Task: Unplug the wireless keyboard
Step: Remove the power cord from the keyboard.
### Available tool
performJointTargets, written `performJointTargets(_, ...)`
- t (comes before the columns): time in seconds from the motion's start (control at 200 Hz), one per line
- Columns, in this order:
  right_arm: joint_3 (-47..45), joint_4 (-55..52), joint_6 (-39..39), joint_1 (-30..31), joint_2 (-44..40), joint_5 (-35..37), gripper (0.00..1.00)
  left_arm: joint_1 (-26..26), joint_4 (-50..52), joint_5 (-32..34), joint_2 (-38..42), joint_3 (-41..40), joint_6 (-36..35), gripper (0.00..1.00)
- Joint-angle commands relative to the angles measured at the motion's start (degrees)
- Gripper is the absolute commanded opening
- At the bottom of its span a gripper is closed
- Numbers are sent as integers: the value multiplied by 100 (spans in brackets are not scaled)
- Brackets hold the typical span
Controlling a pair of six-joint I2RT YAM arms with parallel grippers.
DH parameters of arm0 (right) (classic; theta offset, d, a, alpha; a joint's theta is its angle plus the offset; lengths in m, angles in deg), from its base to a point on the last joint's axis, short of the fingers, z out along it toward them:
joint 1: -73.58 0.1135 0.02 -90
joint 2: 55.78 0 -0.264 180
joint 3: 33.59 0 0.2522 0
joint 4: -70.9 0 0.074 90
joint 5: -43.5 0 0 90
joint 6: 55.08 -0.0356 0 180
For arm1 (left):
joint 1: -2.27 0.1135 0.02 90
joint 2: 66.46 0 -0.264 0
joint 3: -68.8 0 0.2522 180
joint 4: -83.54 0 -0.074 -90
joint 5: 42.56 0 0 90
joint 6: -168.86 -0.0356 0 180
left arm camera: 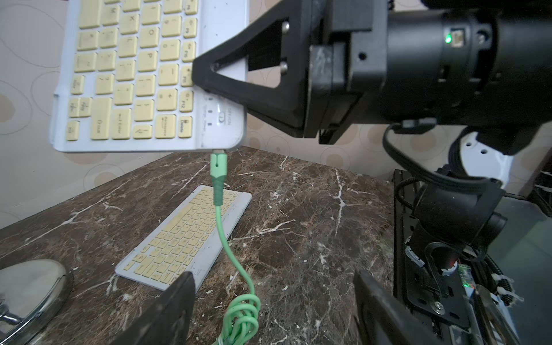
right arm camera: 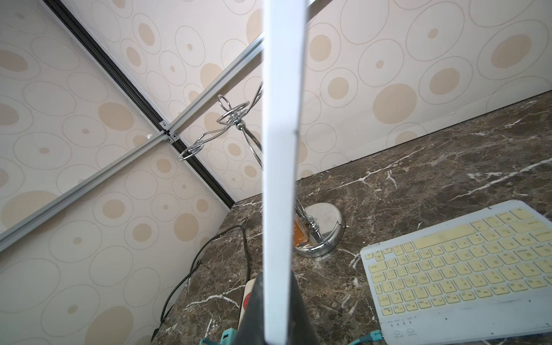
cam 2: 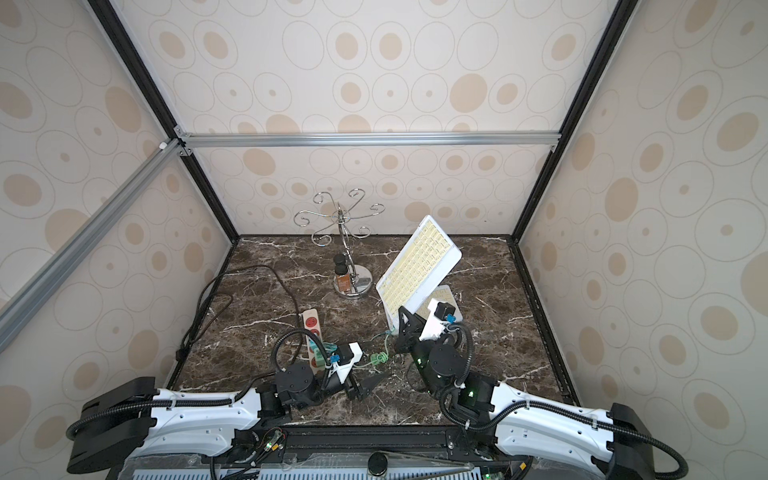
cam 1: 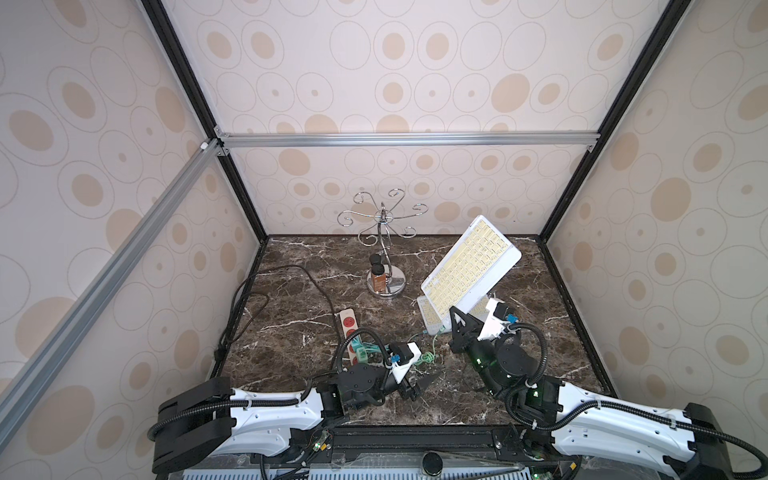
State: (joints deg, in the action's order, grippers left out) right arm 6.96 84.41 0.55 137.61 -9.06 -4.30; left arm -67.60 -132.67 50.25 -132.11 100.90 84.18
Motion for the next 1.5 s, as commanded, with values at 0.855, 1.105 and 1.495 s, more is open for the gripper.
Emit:
performJointTargets(0.855,-18,-104,-1334,614,163,-39,0,97,568,200,-124,610,-100,52)
performJointTargets(1.105,83,-327,-1526,654,234,-98,0,98,618,125,-218,668,-110,38)
performJointTargets(1.495,92,-310,-1608,657,261,-241,0,99,689,304,-271,707,-70,44)
